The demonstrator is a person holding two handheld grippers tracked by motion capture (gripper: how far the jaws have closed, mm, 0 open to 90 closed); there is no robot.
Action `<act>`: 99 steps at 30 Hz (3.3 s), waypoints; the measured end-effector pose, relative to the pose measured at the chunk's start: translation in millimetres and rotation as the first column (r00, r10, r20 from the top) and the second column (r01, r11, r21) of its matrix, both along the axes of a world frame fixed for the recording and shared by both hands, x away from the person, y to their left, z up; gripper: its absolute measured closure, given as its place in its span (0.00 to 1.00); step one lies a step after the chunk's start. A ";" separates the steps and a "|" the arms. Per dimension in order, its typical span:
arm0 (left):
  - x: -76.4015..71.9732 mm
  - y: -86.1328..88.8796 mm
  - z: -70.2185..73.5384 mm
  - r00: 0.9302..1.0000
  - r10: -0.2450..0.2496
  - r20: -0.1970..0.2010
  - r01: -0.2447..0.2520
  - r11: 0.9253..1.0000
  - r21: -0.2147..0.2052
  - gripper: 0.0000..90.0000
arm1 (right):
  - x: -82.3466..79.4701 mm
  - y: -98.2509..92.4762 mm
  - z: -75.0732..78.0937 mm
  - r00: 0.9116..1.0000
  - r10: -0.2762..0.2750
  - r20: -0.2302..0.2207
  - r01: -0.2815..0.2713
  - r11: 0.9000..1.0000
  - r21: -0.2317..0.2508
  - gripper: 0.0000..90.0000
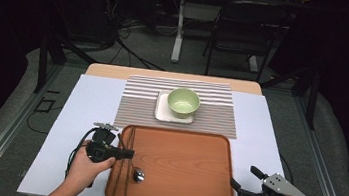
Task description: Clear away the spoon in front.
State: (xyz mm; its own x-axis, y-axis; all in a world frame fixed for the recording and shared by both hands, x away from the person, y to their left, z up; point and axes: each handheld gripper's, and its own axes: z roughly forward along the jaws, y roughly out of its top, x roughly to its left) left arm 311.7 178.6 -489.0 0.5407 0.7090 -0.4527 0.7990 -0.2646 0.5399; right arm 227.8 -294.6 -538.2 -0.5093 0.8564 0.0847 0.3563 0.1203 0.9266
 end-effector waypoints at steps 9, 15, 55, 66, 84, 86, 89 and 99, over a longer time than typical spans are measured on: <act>13.9 -3.6 -2.9 1.000 0.001 -0.011 0.000 1.000 0.024 0.97 | 0.2 -0.5 -0.4 1.000 -0.002 -0.005 0.002 1.000 0.004 0.16; 25.0 -5.3 -6.1 0.999 0.004 -0.034 -0.002 0.999 0.049 0.94 | -0.1 -0.3 -0.1 1.000 0.000 -0.003 0.000 1.000 0.003 0.16; 81.4 -21.7 -51.0 0.983 0.024 -0.180 -0.031 0.999 -0.036 0.92 | 0.9 -0.8 -0.3 1.000 0.005 -0.002 -0.005 1.000 0.001 0.16; 77.0 -20.9 -53.3 0.976 0.043 -0.215 -0.052 0.998 -0.039 0.95 | 0.8 -1.0 -0.2 1.000 0.006 -0.002 -0.006 1.000 0.003 0.16; 71.2 -6.7 -54.6 0.983 0.111 -0.147 -0.116 0.993 -0.025 0.79 | 1.2 -0.3 -0.6 1.000 0.008 -0.008 -0.007 1.000 0.005 0.16; 71.6 -7.6 -51.4 0.986 0.115 -0.120 -0.115 0.993 0.003 0.78 | 1.6 -0.5 -0.7 1.000 0.008 -0.009 -0.008 1.000 0.005 0.16; 71.2 -9.1 -49.2 0.990 0.113 -0.088 -0.112 0.993 0.025 0.77 | 1.6 -0.6 -0.7 1.000 0.008 -0.010 -0.008 1.000 0.007 0.16; 70.5 -7.3 -47.5 0.988 0.121 -0.091 -0.118 0.992 0.038 0.76 | 1.9 -1.0 -1.0 1.000 0.007 -0.010 -0.007 1.000 0.011 0.16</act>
State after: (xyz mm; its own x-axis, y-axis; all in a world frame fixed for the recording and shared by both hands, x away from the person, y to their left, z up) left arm 382.2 171.3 -536.6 0.4076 0.7812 -0.4729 0.8725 -0.1803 0.4541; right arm 229.7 -295.6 -539.2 -0.5142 0.8519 0.0989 0.3650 0.1130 0.9241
